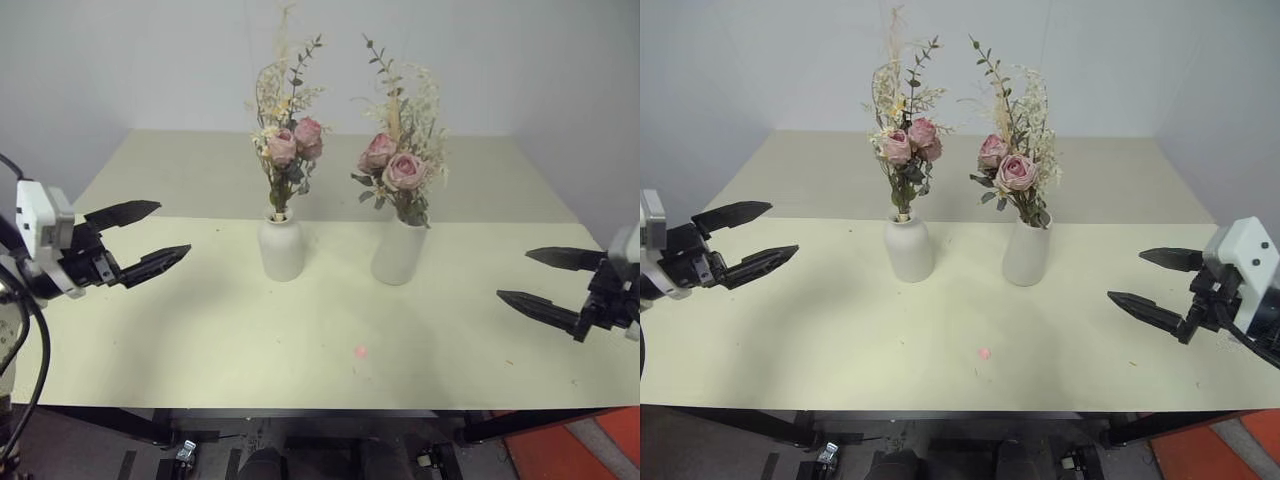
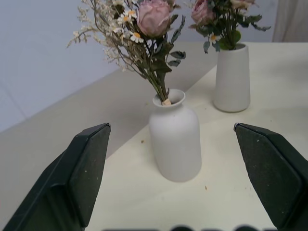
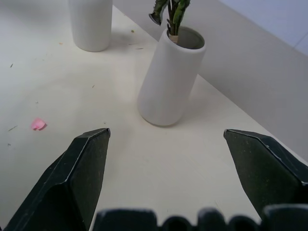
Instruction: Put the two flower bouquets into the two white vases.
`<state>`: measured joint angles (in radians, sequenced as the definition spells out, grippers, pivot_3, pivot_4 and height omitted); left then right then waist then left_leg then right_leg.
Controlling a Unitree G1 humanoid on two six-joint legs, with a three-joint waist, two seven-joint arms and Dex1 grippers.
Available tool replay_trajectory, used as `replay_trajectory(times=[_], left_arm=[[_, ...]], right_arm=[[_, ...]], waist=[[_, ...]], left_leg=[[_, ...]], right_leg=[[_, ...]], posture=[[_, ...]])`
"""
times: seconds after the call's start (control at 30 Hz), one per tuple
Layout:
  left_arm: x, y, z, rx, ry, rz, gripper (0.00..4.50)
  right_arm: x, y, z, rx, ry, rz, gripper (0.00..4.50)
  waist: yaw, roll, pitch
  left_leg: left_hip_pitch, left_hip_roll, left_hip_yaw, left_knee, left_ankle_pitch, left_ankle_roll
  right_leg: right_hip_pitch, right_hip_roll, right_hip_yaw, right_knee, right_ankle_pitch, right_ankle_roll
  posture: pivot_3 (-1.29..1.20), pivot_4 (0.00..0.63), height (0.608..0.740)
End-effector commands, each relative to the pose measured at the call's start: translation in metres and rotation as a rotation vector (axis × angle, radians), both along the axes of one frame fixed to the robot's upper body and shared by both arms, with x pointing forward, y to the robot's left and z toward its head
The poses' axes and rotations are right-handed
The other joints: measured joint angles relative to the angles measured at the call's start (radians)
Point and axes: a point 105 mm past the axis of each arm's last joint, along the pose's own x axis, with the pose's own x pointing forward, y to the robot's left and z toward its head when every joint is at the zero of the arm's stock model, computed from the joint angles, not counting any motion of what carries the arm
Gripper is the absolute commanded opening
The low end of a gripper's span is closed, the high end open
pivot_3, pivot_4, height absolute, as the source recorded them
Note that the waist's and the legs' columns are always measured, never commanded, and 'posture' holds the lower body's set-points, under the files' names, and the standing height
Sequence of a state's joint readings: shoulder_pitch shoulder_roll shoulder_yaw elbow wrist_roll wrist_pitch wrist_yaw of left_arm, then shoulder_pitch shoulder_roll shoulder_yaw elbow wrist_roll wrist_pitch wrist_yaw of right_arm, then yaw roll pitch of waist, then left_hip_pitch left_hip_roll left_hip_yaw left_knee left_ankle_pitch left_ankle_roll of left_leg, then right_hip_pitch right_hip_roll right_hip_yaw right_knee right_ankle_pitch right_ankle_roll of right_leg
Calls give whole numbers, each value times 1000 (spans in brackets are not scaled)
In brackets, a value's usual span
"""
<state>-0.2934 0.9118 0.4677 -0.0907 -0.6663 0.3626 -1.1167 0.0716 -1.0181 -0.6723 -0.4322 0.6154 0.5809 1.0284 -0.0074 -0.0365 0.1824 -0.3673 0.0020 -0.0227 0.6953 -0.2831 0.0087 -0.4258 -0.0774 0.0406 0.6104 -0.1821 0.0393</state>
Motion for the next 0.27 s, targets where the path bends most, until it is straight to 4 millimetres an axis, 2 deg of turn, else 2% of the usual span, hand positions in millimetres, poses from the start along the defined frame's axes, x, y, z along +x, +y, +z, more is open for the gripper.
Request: replay_trajectory(times=[0.03, 0.13, 0.27], left_arm=[[8, -2, 5, 27, -46, -29, 4469], [12, -4, 8, 24, -43, -50, 4469], [11, 3, 14, 35, -20, -77, 4469]], right_arm=[[-10, 0, 16, -12, -68, -22, 4500], [-11, -3, 13, -1, -60, -33, 4500], [-7, 5, 11, 9, -66, 4, 4500]], waist=[[1, 0, 0], [-2, 0, 0], [-10, 0, 0]], left_leg=[[0, 0, 0, 0, 0, 0], [0, 0, 0, 0, 0, 0], [0, 0, 0, 0, 0, 0]], right_leg=[[0, 0, 0, 0, 0, 0], [0, 0, 0, 0, 0, 0], [0, 0, 1, 0, 0, 0]], posture=[[0, 150, 740], [0, 150, 740], [0, 150, 740]])
